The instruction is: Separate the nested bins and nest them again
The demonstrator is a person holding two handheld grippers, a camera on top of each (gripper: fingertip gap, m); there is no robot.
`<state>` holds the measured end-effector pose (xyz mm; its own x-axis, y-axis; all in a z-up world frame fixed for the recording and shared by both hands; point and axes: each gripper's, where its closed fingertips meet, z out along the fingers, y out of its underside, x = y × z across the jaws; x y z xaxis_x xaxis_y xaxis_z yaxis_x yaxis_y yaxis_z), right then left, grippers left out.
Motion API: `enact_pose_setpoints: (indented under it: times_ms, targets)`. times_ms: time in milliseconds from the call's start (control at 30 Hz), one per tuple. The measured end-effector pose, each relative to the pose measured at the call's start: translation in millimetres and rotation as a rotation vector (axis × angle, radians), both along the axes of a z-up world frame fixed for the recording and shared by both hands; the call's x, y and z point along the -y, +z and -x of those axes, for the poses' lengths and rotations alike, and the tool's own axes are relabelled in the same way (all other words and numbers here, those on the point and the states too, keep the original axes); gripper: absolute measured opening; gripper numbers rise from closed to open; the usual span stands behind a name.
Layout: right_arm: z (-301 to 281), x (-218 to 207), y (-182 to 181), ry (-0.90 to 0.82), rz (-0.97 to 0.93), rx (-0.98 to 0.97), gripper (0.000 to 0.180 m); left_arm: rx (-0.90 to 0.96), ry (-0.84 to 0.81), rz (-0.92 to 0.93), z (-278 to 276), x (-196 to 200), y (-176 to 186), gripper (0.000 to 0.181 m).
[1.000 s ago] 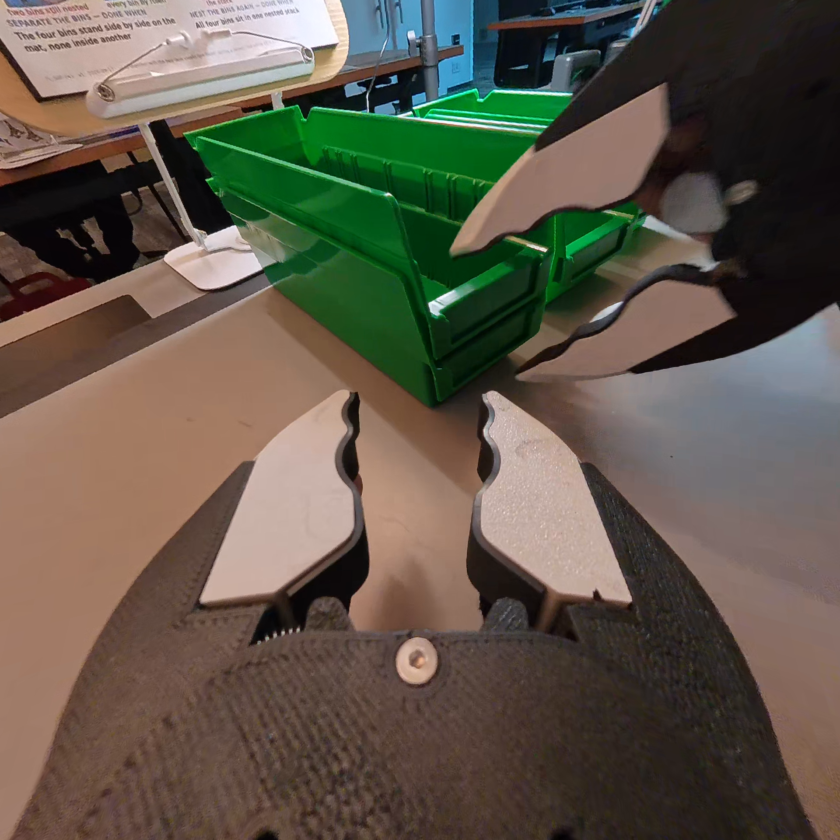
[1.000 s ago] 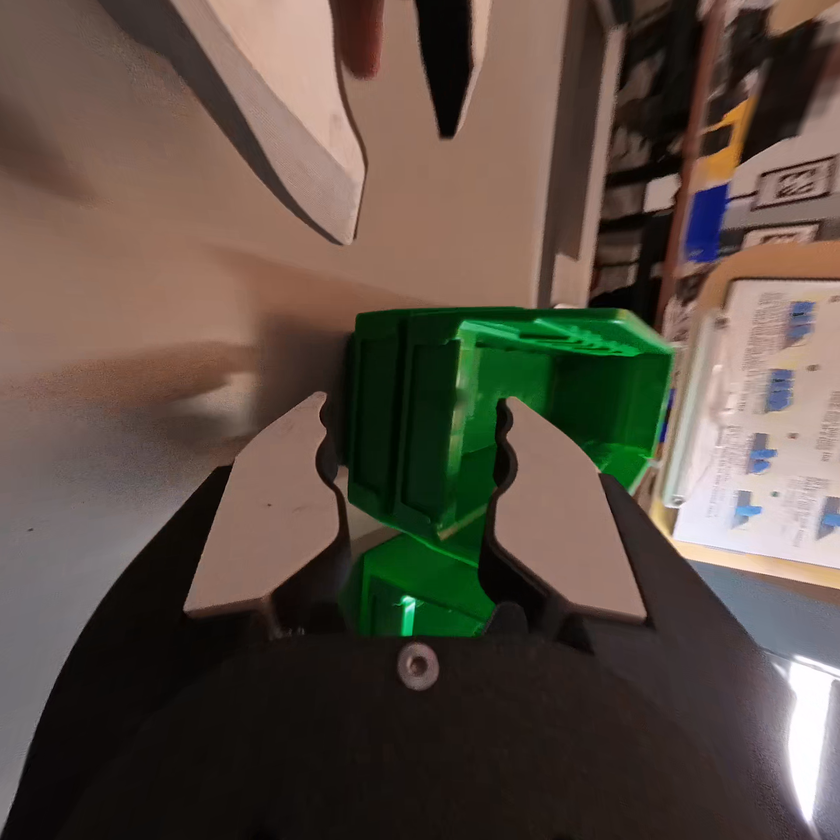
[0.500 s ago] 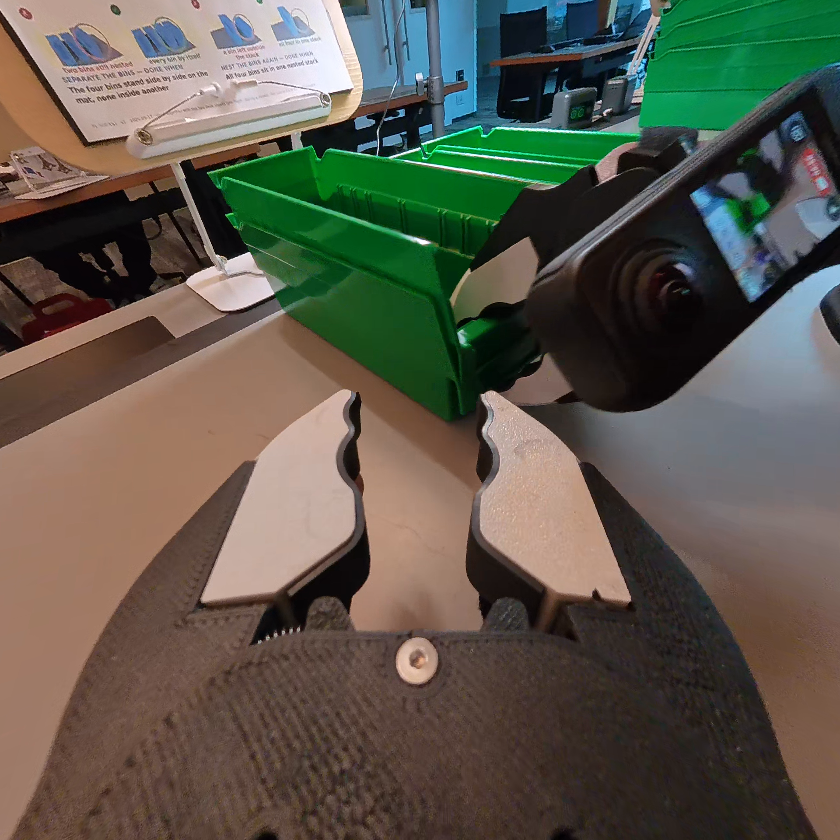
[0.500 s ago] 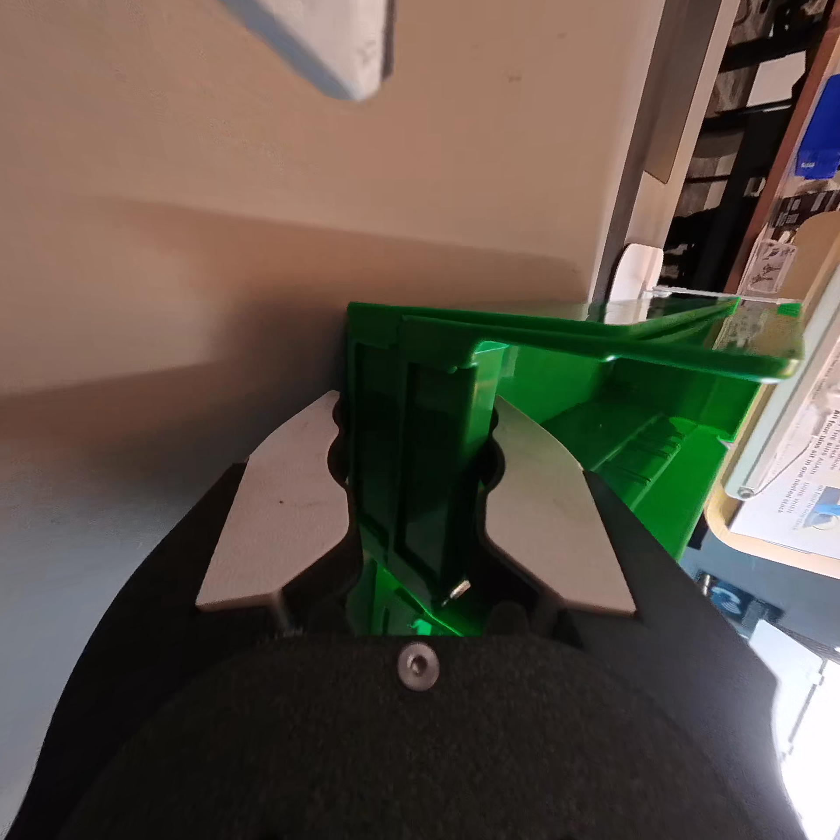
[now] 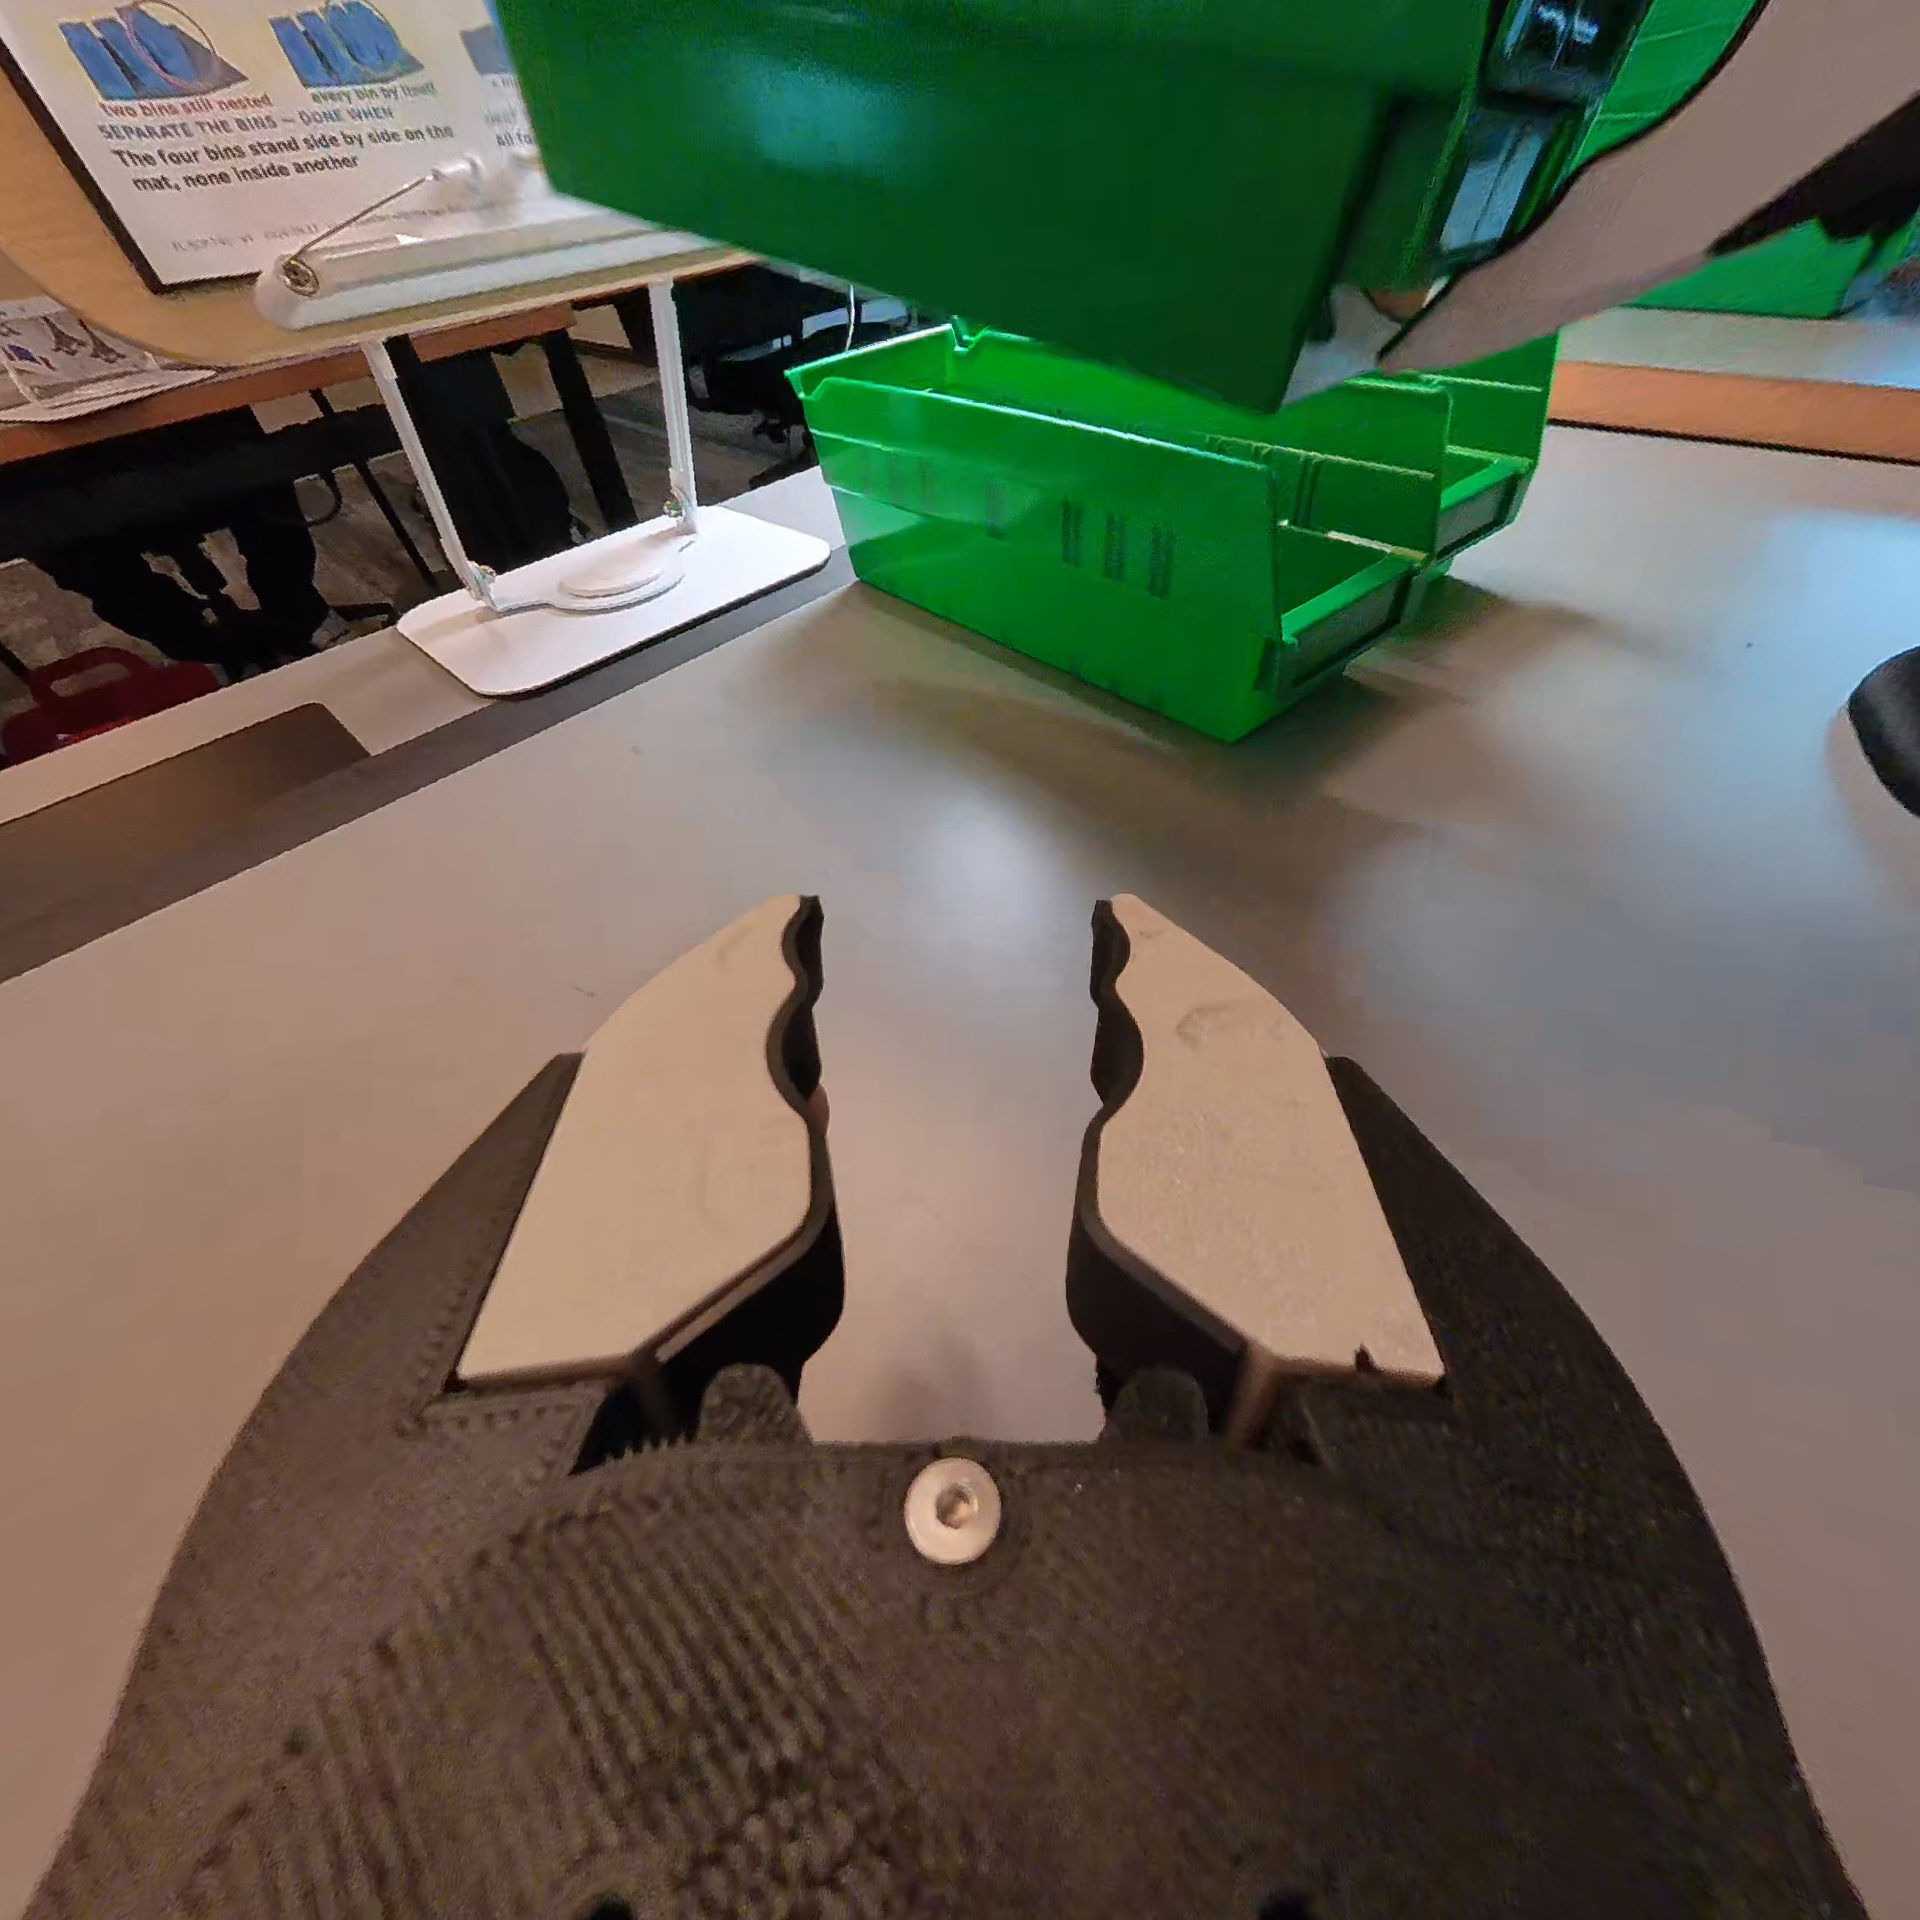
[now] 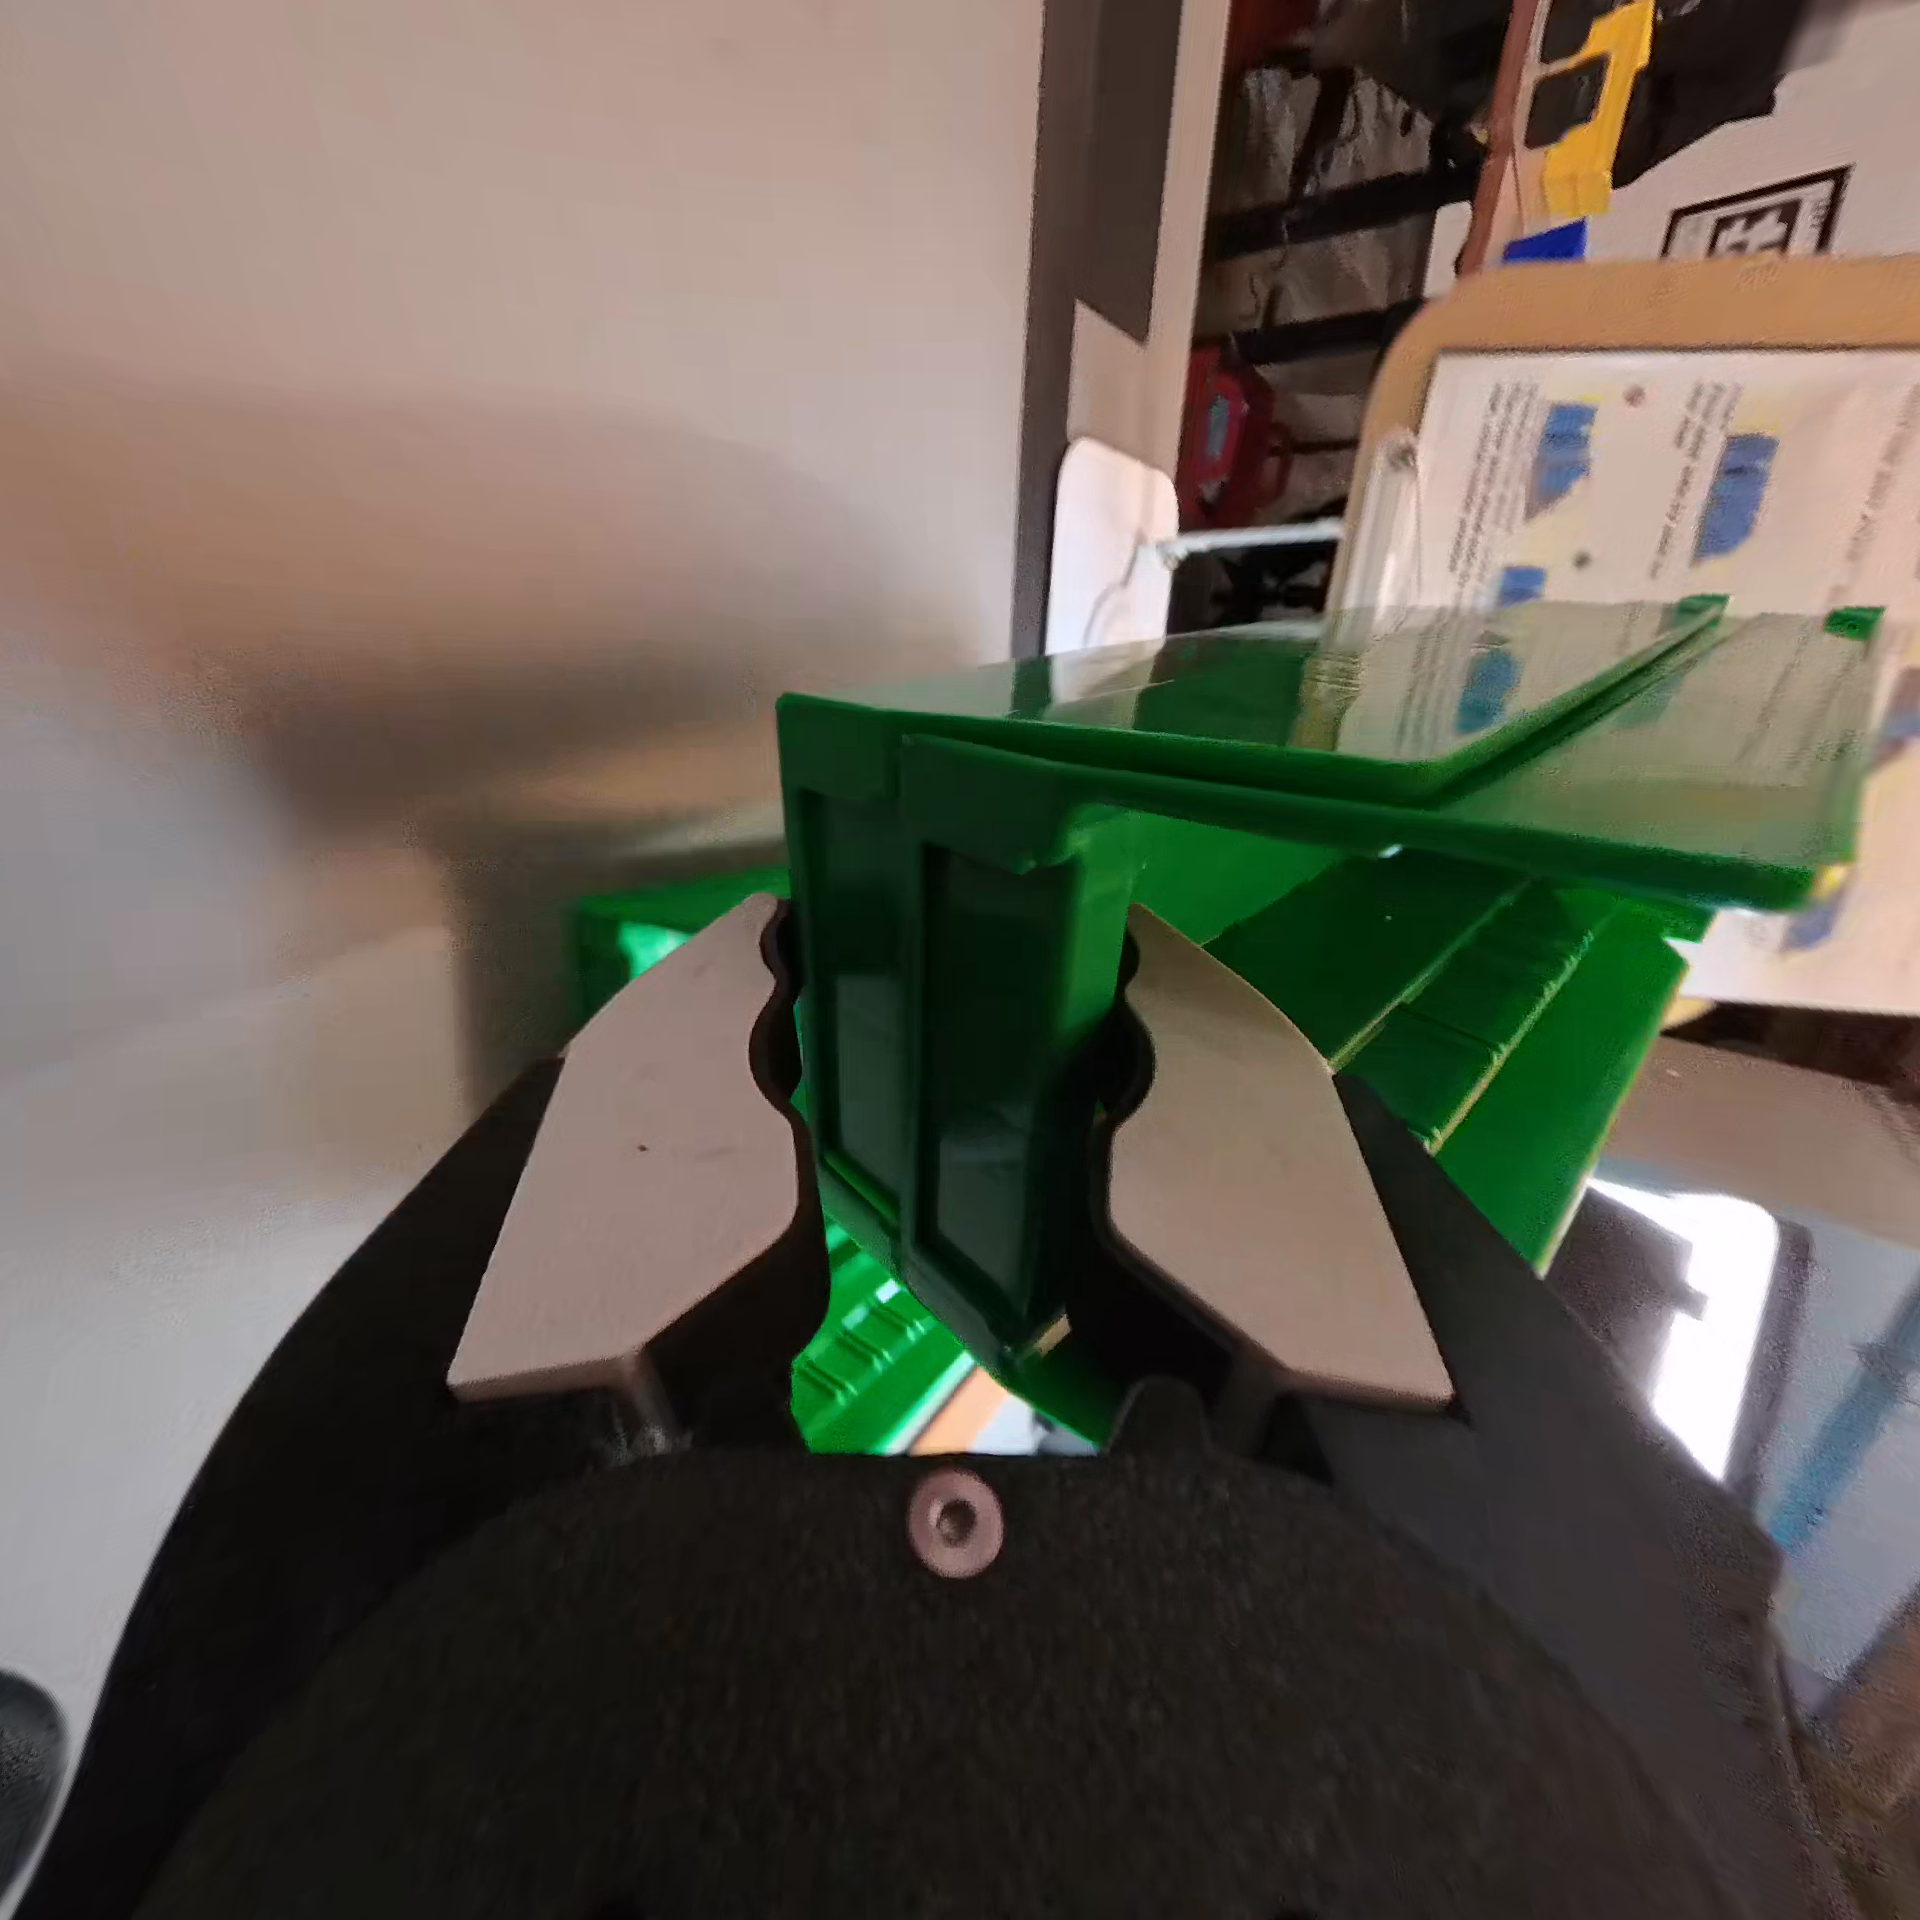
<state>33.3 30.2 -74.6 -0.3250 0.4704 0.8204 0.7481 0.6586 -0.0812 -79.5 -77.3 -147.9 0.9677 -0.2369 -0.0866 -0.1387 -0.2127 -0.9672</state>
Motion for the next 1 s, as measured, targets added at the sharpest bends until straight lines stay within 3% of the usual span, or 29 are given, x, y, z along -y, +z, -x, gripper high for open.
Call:
enact_pose_setpoints:
  times_ms: [133, 367, 667, 1000]
  targets:
    - [-34.6, -35.5, 2.0, -0.082, 0.004, 0.008, 0.056, -0.02, 0.005, -0.013, 0.0, 0.4, 1.9, 0.051]
    - [-52.9, -67.1, -45.5, -0.1, 0.037, 0.027, 0.056, -0.056, 0.008, -0.001, -0.9, -0.9, -3.6, 0.051]
    - [-52.0, -57.5, -76.4, -0.04, 0.07, 0.156, 0.056, -0.071, 0.004, 0.008, -2.6, -1.3, -6.8, 0.051]
    - [-48.5, -37.7, -70.4, 0.003, 0.05, 0.035, 0.065, -0.075, -0.006, 0.014, -4.9, -1.4, -8.5, 0.051]
